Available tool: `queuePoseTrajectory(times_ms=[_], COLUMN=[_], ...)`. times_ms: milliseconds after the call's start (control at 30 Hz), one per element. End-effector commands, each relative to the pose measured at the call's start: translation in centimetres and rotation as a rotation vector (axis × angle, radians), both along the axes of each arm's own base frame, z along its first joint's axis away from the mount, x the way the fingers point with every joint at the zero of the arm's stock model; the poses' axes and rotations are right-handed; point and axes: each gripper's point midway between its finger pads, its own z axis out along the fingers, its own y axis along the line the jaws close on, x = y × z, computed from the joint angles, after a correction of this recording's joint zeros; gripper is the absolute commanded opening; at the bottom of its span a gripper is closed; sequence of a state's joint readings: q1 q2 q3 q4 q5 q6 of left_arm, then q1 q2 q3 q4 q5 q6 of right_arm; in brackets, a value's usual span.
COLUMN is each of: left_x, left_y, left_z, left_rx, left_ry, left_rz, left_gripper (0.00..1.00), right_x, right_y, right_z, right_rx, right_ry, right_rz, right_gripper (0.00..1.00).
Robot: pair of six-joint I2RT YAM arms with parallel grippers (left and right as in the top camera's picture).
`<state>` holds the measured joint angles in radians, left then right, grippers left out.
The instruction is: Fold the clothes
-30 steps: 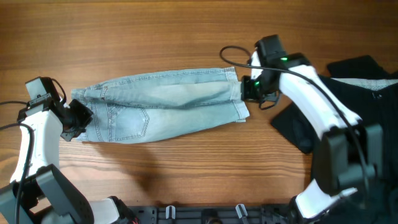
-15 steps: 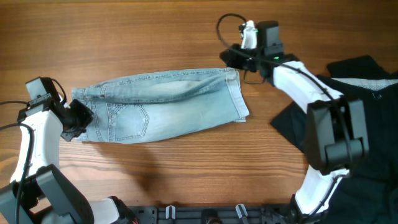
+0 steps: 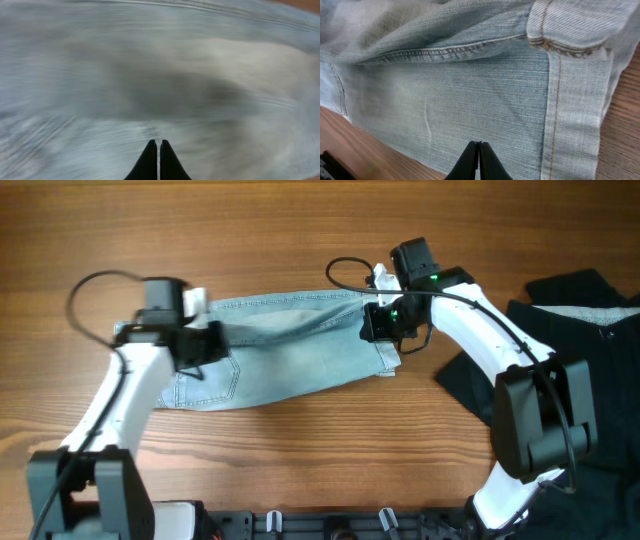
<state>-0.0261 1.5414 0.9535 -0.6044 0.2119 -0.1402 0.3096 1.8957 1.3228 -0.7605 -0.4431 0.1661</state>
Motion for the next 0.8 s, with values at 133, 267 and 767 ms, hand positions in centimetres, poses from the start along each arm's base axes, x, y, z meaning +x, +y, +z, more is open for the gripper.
queuePoseTrajectory(times_ms=[133, 267, 767], left_x=[3.1, 7.9, 4.3], left_y=[-3.8, -1.3, 5.6], left_z=[-5.3, -5.5, -1.1], left_rx=[0.078, 0.093, 0.165], left_ry=[-0.039, -0.179, -0.028], left_rz=[-0.13, 0.097, 0.326], left_gripper=[0.04, 0.04, 0.04], right_x=[-0.8, -1.4, -2.8], right_y=[-0.5, -0.7, -2.1], right_z=[-2.0, -3.4, -7.2], right_rx=[-0.049, -0.065, -0.16], right_ry=[0.063, 0.109, 0.226], right_rz=[-0.019, -0.015, -0.051], right_gripper=[0.05, 0.05, 0.05])
